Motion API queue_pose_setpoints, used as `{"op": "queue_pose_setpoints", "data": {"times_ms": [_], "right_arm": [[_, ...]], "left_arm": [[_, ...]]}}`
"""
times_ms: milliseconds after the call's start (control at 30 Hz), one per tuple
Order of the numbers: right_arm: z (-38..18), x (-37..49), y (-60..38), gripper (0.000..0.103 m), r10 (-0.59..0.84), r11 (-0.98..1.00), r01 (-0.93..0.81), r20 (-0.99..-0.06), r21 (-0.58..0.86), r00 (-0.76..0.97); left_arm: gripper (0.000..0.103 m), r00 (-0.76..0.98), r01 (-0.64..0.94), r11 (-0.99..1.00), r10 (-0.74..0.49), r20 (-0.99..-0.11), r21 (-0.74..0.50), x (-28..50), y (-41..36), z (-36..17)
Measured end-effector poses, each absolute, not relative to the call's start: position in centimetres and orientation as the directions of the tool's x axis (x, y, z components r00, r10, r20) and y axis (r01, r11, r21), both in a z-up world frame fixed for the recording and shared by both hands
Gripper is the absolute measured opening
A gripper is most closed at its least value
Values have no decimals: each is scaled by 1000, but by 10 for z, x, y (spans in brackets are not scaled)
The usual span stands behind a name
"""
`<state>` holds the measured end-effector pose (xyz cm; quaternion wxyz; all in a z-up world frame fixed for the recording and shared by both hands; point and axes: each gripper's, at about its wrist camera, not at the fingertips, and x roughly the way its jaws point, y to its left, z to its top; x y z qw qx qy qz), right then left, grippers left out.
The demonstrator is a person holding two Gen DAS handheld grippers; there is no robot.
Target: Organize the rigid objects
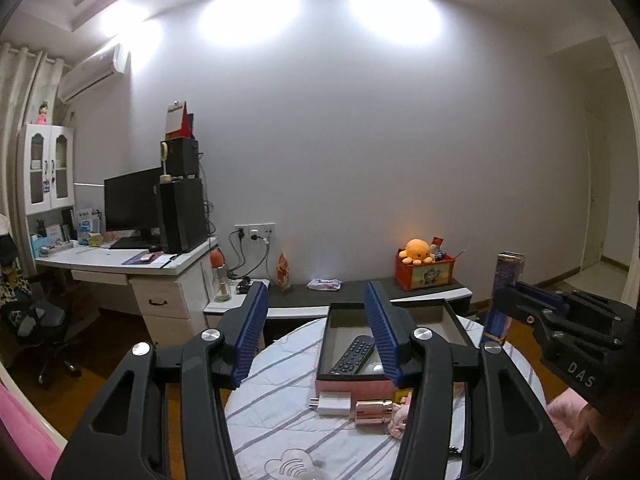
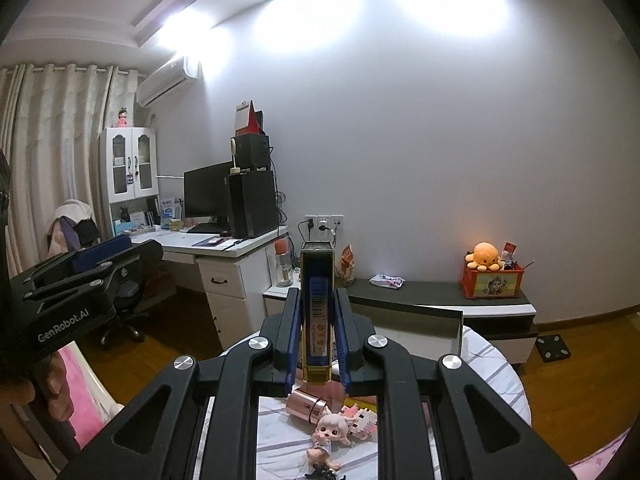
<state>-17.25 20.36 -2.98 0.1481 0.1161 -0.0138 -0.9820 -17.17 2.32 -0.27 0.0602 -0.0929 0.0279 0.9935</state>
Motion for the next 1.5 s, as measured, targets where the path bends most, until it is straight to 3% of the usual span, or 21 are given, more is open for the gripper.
{"op": "queue_pose_setpoints", "data": {"times_ms": [167,267,367,600,767,933,1333,1433,1500], "right_arm": [[-44,-192,204,16,-291,-956,284,-275,66,-916],[-64,-209,209,16,-297,-955,286,-329,84,-896],[-84,-223,214,16,-316,-949,292,-371,121,-873],[-121,-241,220,16,-342,-940,298,-443,167,-829],[-124,-242,218,16,-348,-938,300,-454,175,-820],[-121,-239,213,16,-348,-937,304,-453,170,-821],[-122,-241,214,16,-353,-935,310,-461,170,-814],[-125,-242,217,16,-352,-936,305,-464,177,-813],[-126,-242,218,16,-349,-937,301,-467,177,-812]], "left_arm": [[50,-955,-186,-983,179,-239,8,-203,24,-33],[51,-902,-207,-976,216,-374,-67,-232,3,-77],[51,-868,-206,-967,251,-428,-149,-250,-22,-109],[50,-790,-166,-974,226,-569,-157,-258,-45,-178],[66,-784,-137,-978,206,-585,-160,-252,-44,-192],[70,-762,-85,-989,140,-632,-118,-256,-41,-213],[72,-729,-64,-995,103,-677,-83,-251,-35,-238],[61,-729,-72,-993,114,-675,-90,-251,-34,-238],[61,-731,-82,-992,122,-671,-91,-251,-31,-237]]}}
